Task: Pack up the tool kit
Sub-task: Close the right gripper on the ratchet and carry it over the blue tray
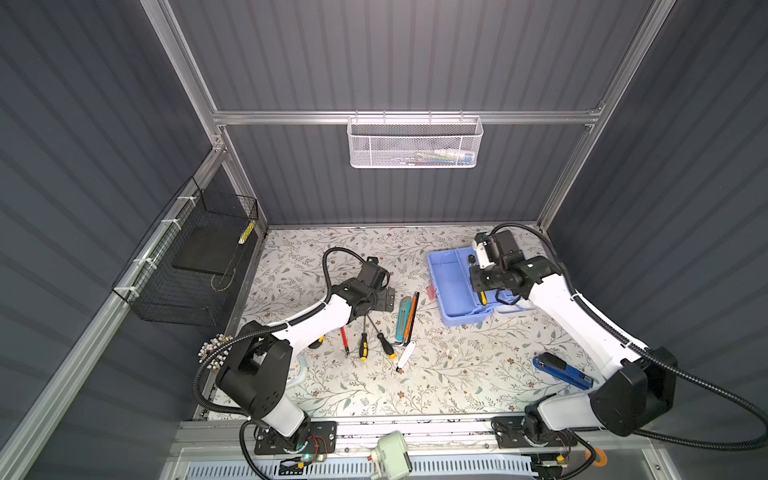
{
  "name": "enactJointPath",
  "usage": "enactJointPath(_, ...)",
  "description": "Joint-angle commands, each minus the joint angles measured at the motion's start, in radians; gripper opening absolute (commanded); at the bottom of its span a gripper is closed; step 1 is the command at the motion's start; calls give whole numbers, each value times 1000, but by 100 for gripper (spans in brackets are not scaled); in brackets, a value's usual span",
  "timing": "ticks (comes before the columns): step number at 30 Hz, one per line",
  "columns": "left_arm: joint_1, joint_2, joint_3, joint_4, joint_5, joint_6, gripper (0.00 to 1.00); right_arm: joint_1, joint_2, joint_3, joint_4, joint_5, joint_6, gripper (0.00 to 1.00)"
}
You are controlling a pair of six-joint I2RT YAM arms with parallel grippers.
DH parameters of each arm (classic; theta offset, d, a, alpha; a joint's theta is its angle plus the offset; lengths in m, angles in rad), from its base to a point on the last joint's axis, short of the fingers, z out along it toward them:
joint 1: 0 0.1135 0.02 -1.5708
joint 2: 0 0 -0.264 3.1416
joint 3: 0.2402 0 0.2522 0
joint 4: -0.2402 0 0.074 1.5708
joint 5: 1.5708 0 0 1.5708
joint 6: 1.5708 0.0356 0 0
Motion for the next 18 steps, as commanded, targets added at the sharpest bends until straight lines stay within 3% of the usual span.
enactJointPath(1, 13, 29, 49, -4, 39, 37, 100, -84, 2, 45, 25, -42, -155, 0)
enactJointPath(9, 38, 86, 101, -17, 80, 65, 100, -231, 88, 94, 30, -60, -294, 0)
enactJointPath(18, 66, 86, 95, -13, 95, 67, 100, -311, 190, 105, 101, -25, -398, 0)
